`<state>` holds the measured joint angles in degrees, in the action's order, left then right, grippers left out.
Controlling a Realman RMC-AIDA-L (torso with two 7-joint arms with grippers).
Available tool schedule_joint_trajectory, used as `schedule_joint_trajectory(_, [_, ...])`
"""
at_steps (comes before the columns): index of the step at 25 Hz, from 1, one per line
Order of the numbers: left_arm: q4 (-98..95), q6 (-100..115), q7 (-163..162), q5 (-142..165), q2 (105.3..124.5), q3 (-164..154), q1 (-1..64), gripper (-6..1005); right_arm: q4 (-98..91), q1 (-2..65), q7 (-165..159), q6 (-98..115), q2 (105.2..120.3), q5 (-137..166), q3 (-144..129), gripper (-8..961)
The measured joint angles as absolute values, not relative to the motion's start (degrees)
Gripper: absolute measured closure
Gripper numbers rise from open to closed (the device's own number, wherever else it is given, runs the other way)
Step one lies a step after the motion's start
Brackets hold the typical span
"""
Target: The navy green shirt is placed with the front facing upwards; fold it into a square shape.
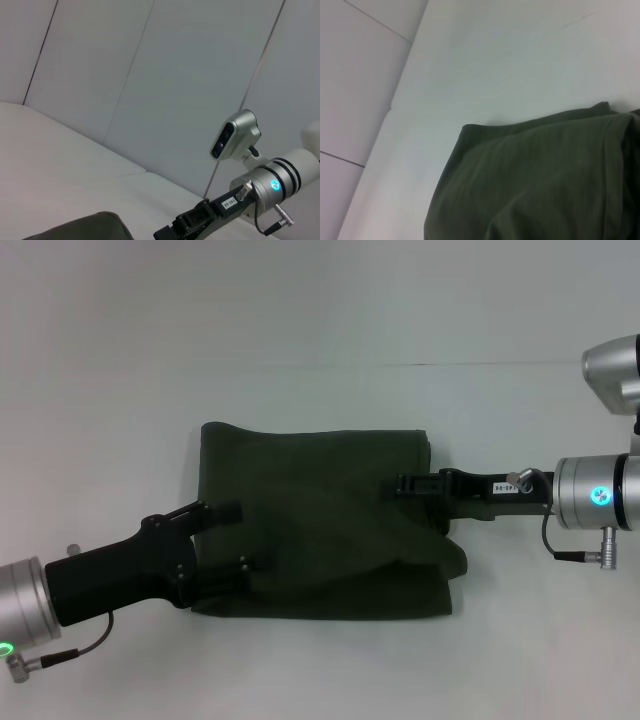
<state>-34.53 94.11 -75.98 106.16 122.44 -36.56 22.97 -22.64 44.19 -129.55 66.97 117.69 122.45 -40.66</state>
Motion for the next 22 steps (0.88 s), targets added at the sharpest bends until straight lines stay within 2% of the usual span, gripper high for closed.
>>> schedule_joint_trajectory(12, [-33.92,93.92,-75.85,106.16,122.43,-36.56,23.20,91,-22.09,42.67,-129.37,65.14,117.70,122.61,-40.78,94])
schedule_joint_trajectory(22, [-33.92,93.95,-75.83,106.17,122.43,-36.56,23.20,92,-22.06,42.85,-128.39,64.71,118.66,122.55,-40.78,112])
